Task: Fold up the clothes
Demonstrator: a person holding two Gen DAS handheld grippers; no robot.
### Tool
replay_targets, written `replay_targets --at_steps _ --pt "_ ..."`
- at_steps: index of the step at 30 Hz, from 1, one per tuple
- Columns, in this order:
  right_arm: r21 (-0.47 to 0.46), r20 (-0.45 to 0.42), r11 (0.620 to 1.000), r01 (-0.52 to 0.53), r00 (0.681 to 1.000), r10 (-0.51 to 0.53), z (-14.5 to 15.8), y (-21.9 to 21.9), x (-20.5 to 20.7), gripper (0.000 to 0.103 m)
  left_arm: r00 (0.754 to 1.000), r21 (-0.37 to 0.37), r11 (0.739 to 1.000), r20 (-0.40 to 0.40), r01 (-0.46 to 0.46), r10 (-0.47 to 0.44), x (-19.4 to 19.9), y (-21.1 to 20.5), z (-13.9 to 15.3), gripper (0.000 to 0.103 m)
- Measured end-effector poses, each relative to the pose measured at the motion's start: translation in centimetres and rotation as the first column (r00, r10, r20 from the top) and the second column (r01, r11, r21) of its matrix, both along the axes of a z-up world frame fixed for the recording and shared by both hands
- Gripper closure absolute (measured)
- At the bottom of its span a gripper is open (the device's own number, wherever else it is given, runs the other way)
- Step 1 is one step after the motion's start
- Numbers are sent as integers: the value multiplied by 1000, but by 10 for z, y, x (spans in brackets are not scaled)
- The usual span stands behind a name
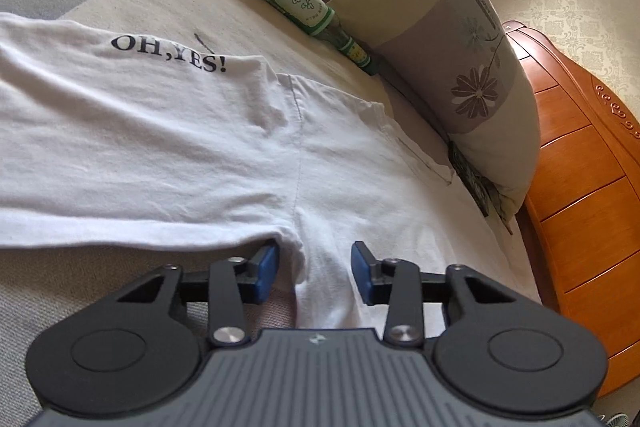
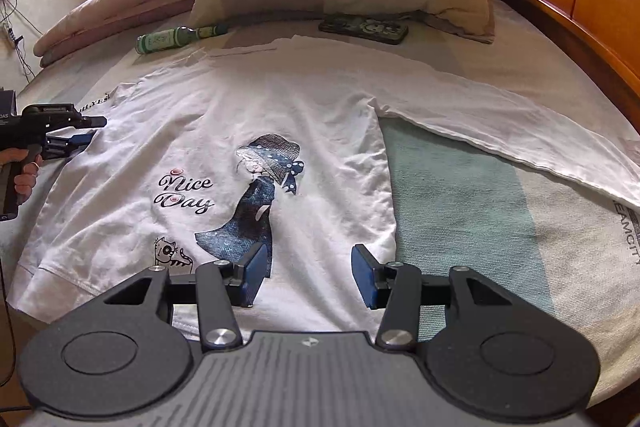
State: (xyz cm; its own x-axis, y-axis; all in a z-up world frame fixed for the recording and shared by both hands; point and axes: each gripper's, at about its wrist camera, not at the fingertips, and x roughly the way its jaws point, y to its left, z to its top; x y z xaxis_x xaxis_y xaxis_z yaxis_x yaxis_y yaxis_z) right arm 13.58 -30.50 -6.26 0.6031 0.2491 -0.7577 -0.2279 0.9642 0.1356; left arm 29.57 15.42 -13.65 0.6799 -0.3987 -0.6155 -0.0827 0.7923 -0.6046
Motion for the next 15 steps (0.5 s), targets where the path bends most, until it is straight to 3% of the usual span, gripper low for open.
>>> replay_targets --at_steps 1,2,6,11,15 --pt "-1 -3 1000 4 1000 -4 -1 1 0 51 1000 26 1000 1 -6 6 0 0 1 95" --pt "-3 -5 1000 9 1000 -9 -3 1 0 51 1000 52 999 3 -13 13 0 0 2 96" --pt "11 0 1000 17 1000 -17 -2 0 -5 51 999 154 987 11 -38 37 -1 0 5 97" --pt "2 7 1000 24 1000 -24 1 -1 -7 51 1000 241 970 0 16 -17 5 -2 12 96" --pt "-13 27 1000 -1 1000 1 7 7 -7 45 999 292 955 -28 53 -47 -27 -8 26 92"
